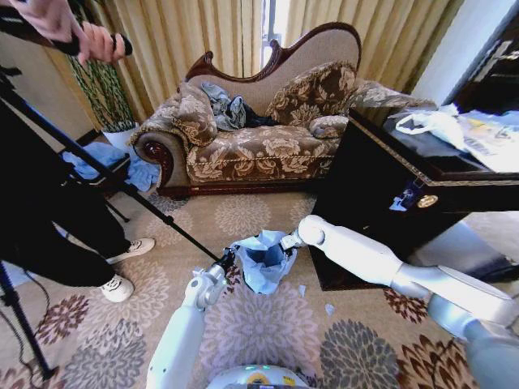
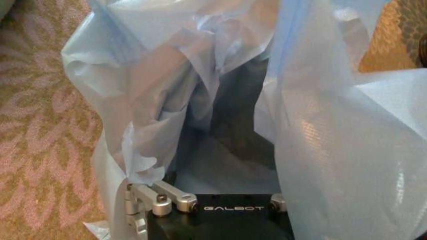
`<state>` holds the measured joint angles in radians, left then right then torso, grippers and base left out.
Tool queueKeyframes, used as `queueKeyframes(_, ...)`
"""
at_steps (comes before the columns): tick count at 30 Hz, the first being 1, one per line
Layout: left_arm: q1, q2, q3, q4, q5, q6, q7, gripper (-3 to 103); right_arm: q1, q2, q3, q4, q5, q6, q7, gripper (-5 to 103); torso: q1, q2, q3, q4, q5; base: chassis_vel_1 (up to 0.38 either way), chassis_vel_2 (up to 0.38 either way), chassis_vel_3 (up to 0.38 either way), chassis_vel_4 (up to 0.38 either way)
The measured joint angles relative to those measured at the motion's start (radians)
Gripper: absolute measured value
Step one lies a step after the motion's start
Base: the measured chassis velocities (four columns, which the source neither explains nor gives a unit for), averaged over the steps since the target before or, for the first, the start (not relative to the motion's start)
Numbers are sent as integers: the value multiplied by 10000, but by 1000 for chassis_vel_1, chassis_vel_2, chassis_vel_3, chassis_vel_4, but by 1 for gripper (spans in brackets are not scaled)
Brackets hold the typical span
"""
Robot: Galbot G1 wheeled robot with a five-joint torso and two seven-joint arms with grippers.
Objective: Place a garbage bag over the trash bin.
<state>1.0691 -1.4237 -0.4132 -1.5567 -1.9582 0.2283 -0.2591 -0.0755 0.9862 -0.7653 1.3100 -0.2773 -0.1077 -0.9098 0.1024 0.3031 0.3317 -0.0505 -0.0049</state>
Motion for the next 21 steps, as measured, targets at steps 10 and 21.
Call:
queueKeyframes(10, 11, 366, 43, 137, 44, 18, 93, 0, -815, -536, 610, 617, -94, -182, 502, 100, 0, 0, 0, 3, 1, 0, 0, 0, 0)
queueKeyframes(21, -290, 386, 180, 478, 304, 25, 200, 0, -1461, -1404, 1225, 1350, 128, -371, 633, 100, -1, 0, 0, -1, -1, 0, 0, 0, 0)
